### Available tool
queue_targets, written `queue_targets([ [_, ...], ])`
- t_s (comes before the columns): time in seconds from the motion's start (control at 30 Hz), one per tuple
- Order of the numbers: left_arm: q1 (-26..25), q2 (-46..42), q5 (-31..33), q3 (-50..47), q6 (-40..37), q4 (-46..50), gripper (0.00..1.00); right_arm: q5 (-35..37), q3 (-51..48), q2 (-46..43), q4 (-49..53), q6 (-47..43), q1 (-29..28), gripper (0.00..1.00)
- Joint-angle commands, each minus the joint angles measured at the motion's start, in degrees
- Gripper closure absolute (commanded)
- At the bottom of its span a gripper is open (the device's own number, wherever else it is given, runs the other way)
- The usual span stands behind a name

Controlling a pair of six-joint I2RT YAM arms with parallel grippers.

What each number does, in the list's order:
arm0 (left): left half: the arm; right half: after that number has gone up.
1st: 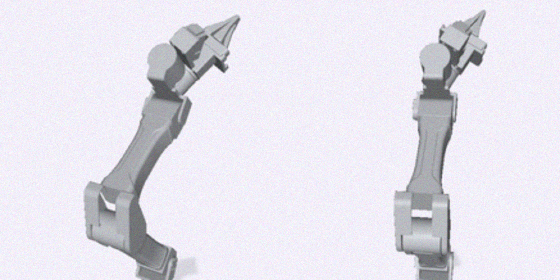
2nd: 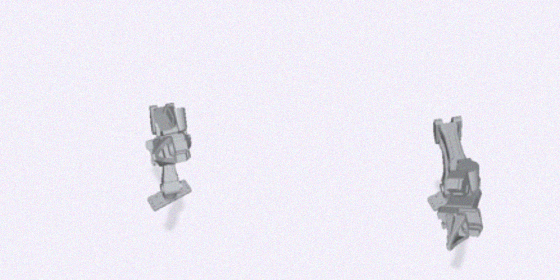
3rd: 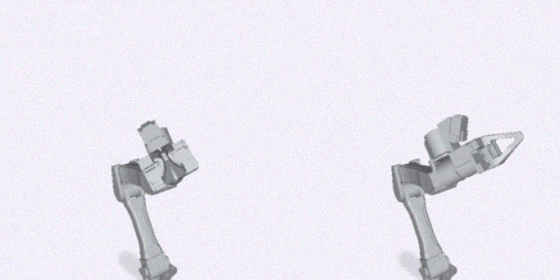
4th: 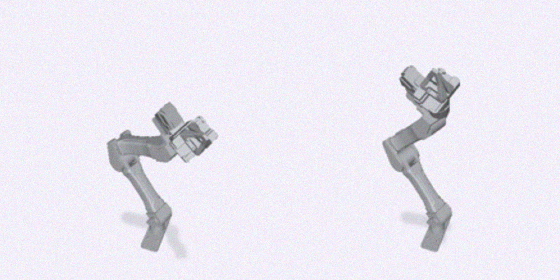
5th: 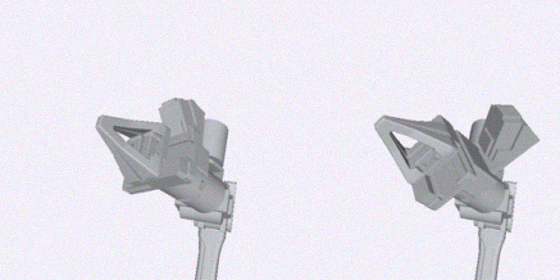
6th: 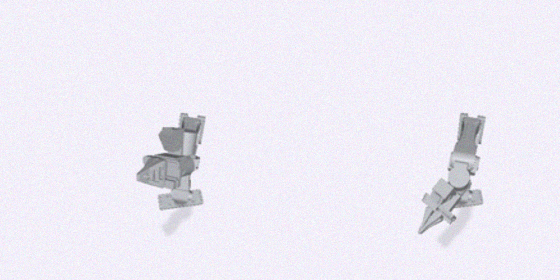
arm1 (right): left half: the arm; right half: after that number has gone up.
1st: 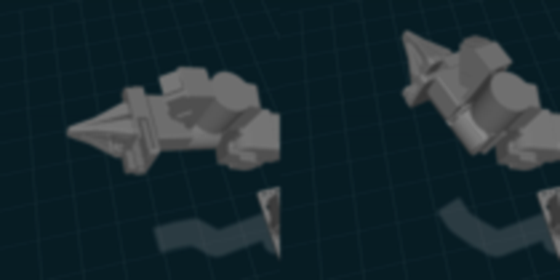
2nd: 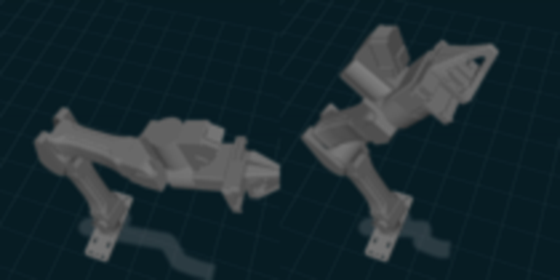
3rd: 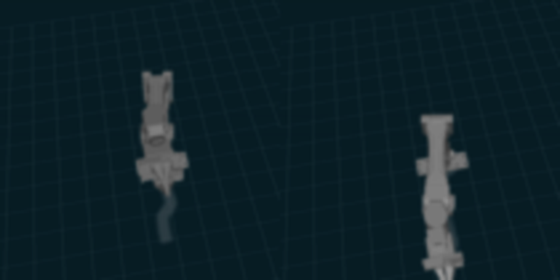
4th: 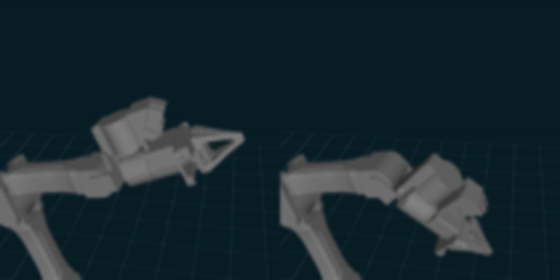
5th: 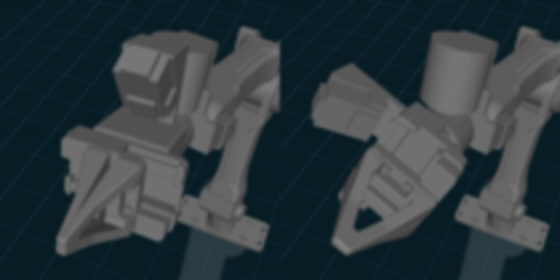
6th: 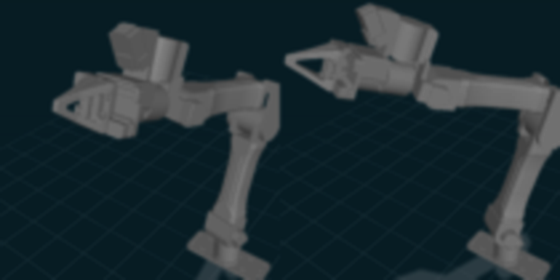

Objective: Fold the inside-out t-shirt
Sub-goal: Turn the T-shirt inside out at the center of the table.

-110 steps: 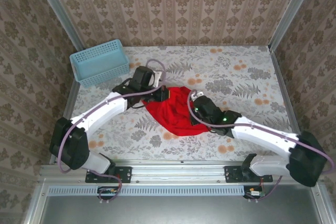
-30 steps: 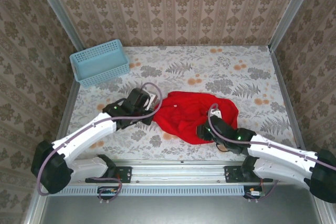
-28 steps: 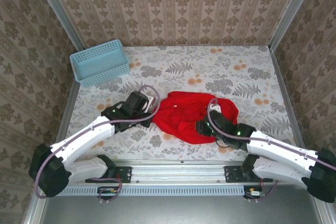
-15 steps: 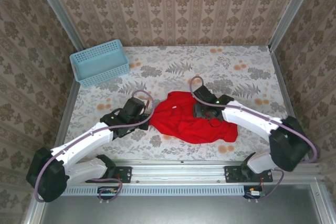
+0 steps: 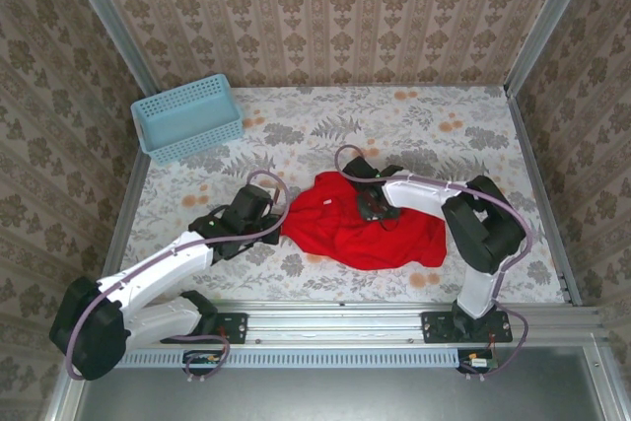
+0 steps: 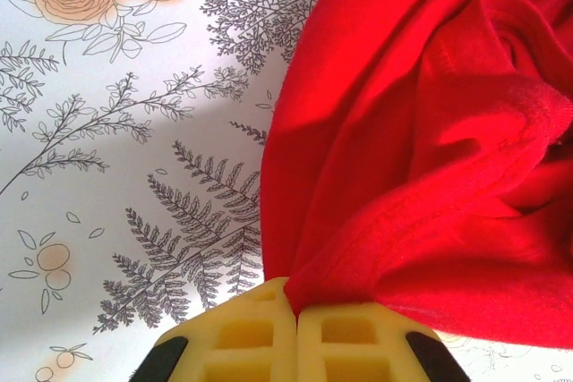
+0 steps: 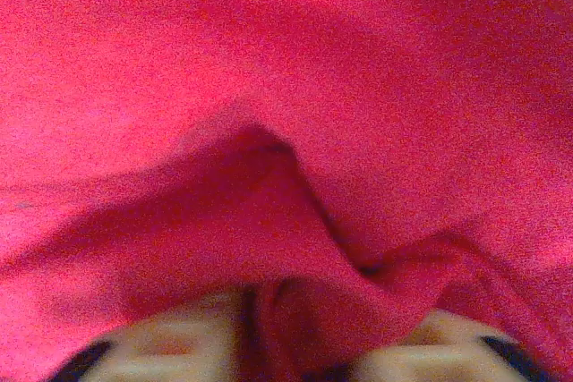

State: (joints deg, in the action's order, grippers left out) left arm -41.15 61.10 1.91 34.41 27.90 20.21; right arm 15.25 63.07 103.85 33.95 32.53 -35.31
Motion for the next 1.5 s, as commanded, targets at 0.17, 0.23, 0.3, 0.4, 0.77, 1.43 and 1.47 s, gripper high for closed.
queue_targets([
  [0.17,1.38,-0.19,2.50,1.24,0.84,0.67,1.00,-3.68,1.97,-12.33,1.20,-2.97,0.15,1.00],
  [0.23,2.44,-0.27,3.33,2.58,0.40,1.20,1.00,-5.60,1.98,-17.99,1.32,-3.25,0.15,1.00],
  [0.3,4.06,-0.44,4.10,4.28,-0.23,1.44,1.00,-6.65,2.43,-23.52,2.17,-3.49,0.20,1.00],
  [0.4,7.39,-0.70,5.85,7.74,-0.76,3.08,1.00,-6.17,2.98,-31.24,4.03,-3.70,0.64,1.00],
  [0.77,14.69,-6.53,-4.13,10.70,-1.76,-1.45,1.00,-8.67,-19.97,-50.26,-6.55,2.91,2.26,0.97],
  [1.43,10.91,-6.17,-12.12,2.29,-0.74,-5.55,1.00,-13.58,-24.37,-43.79,-7.64,6.30,-1.13,0.56],
  [1.47,10.91,-6.17,-12.07,2.41,-0.83,-5.44,1.00,-13.12,-23.94,-43.31,-7.23,6.40,-1.96,0.56],
])
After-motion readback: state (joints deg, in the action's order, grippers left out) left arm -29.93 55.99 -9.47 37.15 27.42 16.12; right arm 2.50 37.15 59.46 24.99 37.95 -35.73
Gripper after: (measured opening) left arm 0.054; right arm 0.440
